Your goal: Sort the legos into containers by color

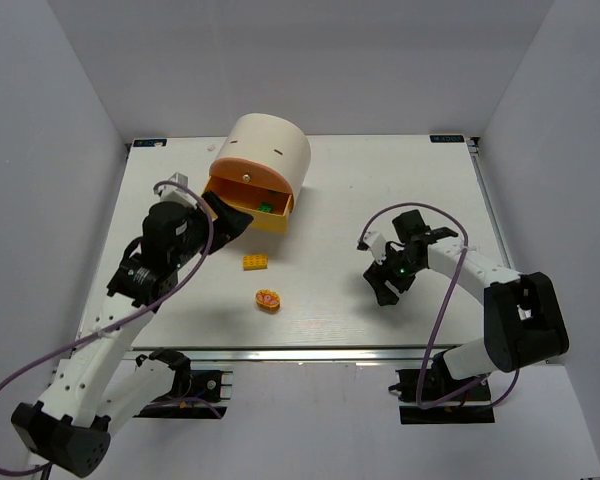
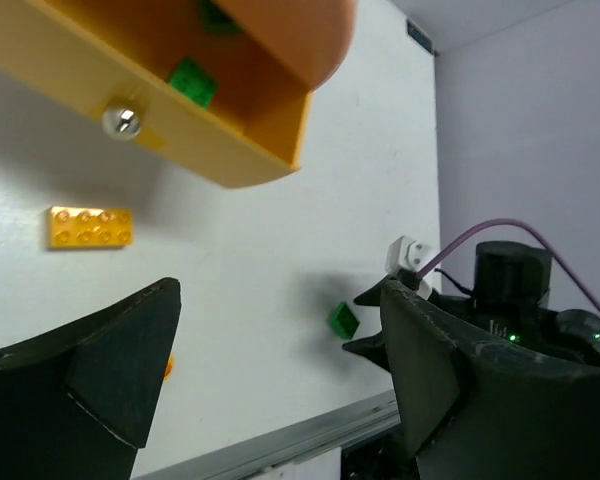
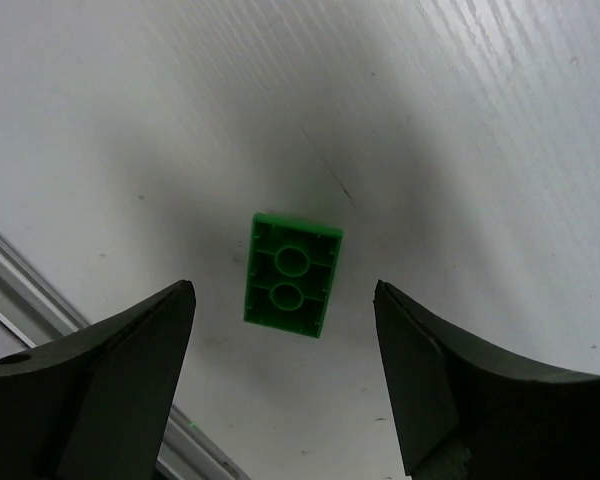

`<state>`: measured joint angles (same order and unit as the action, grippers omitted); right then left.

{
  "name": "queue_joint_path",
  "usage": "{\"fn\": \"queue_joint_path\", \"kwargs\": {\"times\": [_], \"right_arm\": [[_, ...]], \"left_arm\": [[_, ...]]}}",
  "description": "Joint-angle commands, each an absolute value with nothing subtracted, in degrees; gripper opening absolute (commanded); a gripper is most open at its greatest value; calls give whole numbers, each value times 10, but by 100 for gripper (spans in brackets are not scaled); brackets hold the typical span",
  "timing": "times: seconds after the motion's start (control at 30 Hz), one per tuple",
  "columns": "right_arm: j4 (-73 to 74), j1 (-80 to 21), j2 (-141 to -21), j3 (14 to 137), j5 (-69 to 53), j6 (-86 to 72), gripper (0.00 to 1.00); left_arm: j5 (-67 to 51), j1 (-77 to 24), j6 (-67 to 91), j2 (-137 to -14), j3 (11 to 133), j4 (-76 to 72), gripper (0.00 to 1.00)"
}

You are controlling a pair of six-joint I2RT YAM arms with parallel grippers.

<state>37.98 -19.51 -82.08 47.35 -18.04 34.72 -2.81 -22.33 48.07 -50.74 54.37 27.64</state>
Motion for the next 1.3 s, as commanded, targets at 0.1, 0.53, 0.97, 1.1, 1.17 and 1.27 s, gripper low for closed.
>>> {"fn": "queue_joint_path", "kwargs": {"times": [0.1, 0.53, 0.97, 1.1, 1.17, 1.27], "right_arm": [[318, -211, -831, 441, -91, 332, 72], [366, -221, -773, 549, -250, 452, 0], [415, -364, -1047, 1160, -257, 288, 0], [435, -407, -1134, 1266, -213, 231, 0], [416, -417, -1150, 1267, -176, 222, 0], [366, -432, -1136, 1213, -133, 225, 0]], "left_arm": [[18, -221, 493, -424, 455, 319, 91], [35, -221, 532, -396, 354, 310, 93], [18, -221, 541, -467, 334, 303, 94], [16, -221, 541, -464, 335, 301, 94], [17, -221, 542, -461, 336, 305, 94], [16, -221, 545, -450, 331, 308, 94]]}}
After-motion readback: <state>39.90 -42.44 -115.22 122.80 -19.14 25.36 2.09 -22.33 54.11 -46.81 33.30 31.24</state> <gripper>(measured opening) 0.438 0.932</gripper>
